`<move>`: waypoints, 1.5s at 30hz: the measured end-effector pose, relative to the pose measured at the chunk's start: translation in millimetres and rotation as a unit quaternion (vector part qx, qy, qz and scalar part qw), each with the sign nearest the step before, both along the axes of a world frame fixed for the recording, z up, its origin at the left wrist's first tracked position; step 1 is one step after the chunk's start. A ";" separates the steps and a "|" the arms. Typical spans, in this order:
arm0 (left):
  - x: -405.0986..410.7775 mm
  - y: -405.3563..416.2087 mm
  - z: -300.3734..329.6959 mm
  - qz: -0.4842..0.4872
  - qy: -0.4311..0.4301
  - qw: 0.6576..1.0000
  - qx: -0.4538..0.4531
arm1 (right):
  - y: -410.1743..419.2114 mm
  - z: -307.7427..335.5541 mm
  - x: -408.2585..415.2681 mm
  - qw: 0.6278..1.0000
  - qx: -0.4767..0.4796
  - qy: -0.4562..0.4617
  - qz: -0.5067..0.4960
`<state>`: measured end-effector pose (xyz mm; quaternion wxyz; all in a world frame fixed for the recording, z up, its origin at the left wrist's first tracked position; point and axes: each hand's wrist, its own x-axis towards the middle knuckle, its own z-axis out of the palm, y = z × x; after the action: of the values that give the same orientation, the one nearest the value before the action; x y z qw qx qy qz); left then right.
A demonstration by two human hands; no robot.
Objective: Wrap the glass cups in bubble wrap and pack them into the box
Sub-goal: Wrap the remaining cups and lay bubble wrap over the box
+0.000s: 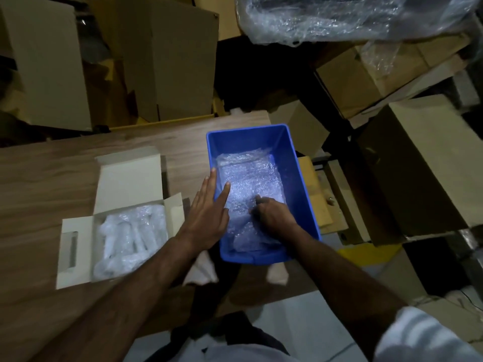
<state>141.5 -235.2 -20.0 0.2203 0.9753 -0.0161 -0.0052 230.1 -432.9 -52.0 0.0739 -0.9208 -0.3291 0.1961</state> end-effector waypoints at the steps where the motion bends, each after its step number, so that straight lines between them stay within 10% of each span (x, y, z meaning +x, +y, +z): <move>1: -0.1 0.2 0.1 0.000 0.000 1.000 0.000 | -2.1 2.6 -0.7 1.000 0.016 0.005 -0.007; 25: -1.2 -3.5 22.0 0.018 0.082 0.996 0.006 | -28.9 55.6 -24.9 0.944 0.285 -0.084 -0.144; 45: -19.9 46.9 137.7 -0.002 -0.006 0.912 -0.409 | -8.3 157.6 -32.2 0.901 0.400 -0.161 -0.047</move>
<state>121.6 -188.3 117.7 0.5999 0.7998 -0.0197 0.0077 197.9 -441.3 105.7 0.3912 -0.8469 -0.3438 -0.1069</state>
